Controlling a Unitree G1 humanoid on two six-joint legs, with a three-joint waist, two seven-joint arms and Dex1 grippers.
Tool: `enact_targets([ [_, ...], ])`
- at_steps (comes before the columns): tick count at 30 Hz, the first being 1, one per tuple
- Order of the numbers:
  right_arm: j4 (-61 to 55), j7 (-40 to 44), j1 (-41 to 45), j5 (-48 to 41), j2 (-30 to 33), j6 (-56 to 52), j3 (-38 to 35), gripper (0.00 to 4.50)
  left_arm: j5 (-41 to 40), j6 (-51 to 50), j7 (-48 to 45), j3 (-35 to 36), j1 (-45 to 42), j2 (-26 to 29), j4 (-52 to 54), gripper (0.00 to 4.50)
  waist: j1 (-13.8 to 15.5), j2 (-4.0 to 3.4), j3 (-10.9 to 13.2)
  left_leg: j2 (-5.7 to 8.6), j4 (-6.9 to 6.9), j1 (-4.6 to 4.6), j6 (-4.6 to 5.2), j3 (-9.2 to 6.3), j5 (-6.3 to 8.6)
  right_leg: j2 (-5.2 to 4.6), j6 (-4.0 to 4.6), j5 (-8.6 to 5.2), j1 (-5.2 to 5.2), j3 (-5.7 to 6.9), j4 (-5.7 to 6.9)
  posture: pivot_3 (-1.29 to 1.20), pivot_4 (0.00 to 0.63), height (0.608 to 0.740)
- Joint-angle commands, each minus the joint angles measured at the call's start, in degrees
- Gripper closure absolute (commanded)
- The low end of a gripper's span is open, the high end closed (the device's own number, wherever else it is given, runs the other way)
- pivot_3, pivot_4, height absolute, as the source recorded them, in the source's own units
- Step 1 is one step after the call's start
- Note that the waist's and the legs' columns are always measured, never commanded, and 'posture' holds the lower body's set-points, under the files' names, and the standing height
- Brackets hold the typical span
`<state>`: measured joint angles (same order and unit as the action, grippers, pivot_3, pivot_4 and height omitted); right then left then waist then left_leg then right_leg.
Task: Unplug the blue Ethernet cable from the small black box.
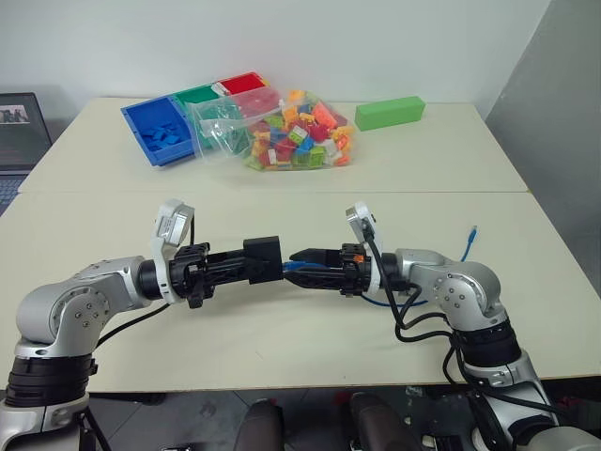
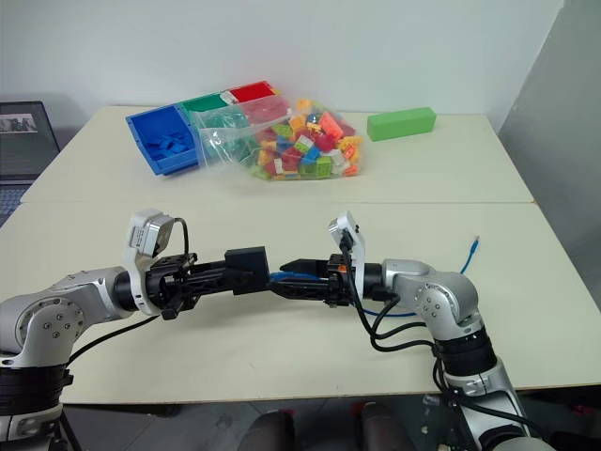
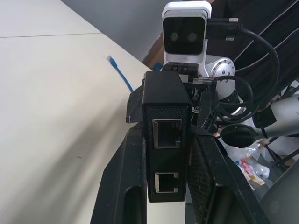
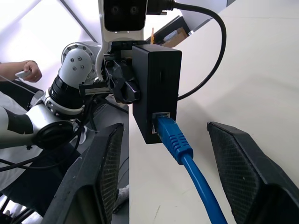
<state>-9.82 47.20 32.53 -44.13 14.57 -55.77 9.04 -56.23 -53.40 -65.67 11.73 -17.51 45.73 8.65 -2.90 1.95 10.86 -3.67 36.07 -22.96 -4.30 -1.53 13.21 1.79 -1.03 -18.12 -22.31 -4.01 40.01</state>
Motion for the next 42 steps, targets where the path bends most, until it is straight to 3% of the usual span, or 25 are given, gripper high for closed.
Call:
enact_targets([
  [1, -0.6, 0.2, 1.0, -1.1, -0.3, 0.1, -0.9, 1.5, -1.3, 0.1, -0.1, 1.8, -0.3, 0.1, 0.9, 3.72, 0.0, 0.0, 0.0, 0.0, 0.0, 0.0, 0.0, 0.0, 0.0, 0.0, 0.0, 0.0, 0.0, 0.0, 0.0, 0.0, 0.15, 0.74],
  [7, -0.3, 0.4, 1.2, -1.0, -0.5, 0.2, -0.8, 1.5, -1.1, 0.3, -0.2, 1.6, -0.3, -0.1, 0.9, 3.72, 0.0, 0.0, 0.0, 0.0, 0.0, 0.0, 0.0, 0.0, 0.0, 0.0, -0.01, 0.0, 0.0, 0.0, 0.0, 0.0, 0.15, 0.74],
  [21, -0.1, 1.2, 1.7, -0.7, -0.1, 0.1, 0.0, 4.34, -0.3, 0.8, -0.8, 0.7, -0.3, -0.3, 0.9, 3.72, 0.0, -0.01, 0.0, 0.0, -0.01, 0.0, 0.0, 0.01, 0.0, 0.0, -0.01, -0.01, -0.01, -0.01, -0.01, 0.0, 0.15, 0.74],
  [32, 0.1, 3.0, 1.4, -1.5, 2.2, -2.1, -0.7, 4.41, 0.1, 0.7, -1.5, 0.7, 0.2, 0.5, 1.0, 3.72, 0.0, -0.02, 0.0, 0.0, -0.01, -0.01, 0.0, 0.01, 0.0, 0.0, -0.01, -0.01, -0.01, 0.0, -0.02, 0.0, 0.15, 0.74],
  [42, 4.1, 4.6, -2.1, 0.9, 11.2, 0.3, -4.5, 4.42, 1.3, 1.8, -1.4, 3.3, 2.3, 2.2, -0.1, 3.72, 0.0, -0.05, 0.0, -0.01, -0.02, -0.03, 0.01, 0.02, 0.01, 0.01, -0.02, -0.01, -0.03, -0.02, -0.06, 0.0, 0.15, 0.74],
])
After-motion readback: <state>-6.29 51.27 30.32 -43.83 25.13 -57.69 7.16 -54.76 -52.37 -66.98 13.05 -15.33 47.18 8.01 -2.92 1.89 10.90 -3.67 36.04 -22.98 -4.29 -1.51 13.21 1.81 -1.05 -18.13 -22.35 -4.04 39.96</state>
